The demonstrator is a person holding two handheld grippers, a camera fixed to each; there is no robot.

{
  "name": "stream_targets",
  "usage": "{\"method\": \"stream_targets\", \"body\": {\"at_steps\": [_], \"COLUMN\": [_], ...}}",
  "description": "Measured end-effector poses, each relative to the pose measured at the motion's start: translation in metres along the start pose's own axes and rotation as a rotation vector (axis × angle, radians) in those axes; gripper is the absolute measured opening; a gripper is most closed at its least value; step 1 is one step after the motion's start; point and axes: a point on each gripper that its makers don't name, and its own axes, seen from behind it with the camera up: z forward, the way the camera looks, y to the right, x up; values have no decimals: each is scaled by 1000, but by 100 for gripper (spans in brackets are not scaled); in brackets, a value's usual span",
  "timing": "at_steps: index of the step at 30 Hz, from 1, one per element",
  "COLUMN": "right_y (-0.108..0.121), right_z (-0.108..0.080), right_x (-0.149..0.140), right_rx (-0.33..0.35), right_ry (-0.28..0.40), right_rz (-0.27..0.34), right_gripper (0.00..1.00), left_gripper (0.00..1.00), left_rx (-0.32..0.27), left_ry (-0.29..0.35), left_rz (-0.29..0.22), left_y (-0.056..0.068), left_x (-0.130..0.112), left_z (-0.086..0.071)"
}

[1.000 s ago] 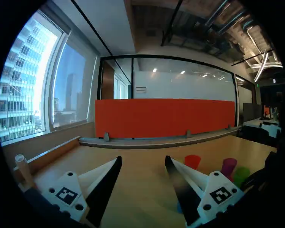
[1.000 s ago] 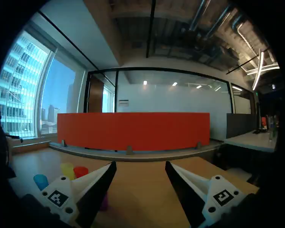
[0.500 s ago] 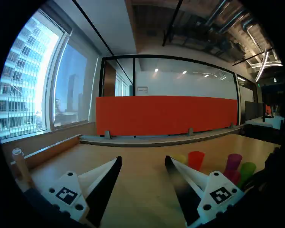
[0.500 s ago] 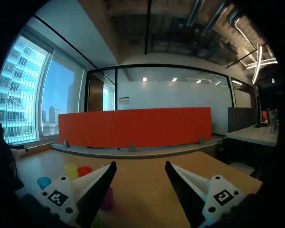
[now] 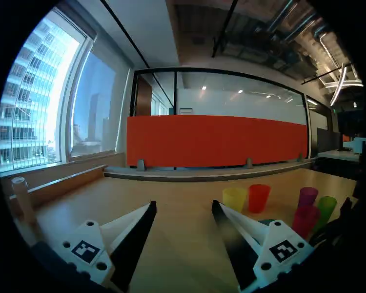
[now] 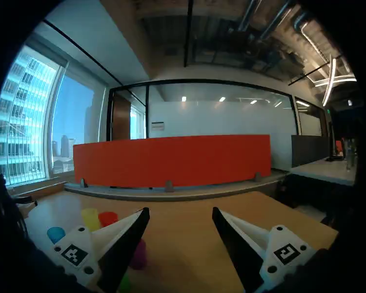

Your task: Pour water

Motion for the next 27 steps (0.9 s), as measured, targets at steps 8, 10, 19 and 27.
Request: {"method": "stream_targets", "body": {"at_steps": [8, 10, 19, 27], "right_y": [-1, 0, 2, 3], "right_z": [-2, -2, -4, -6], "right_x": [6, 8, 6, 6], "right_rx": [-3, -6, -14, -17], "right_ry": [2, 4, -8, -15], "right_rz": [0, -3, -13, -14], "right_gripper": [99, 99, 99, 99], "left_gripper": [84, 84, 84, 84], "left_rx": [1, 1, 9, 8], "left_ry": [12, 13, 5, 8], "left_rz": [-12, -16, 1, -1], "left_y": [-3, -3, -7, -9], "left_x": [-5, -5, -11, -10], "left_z": [0, 0, 0, 0]}}
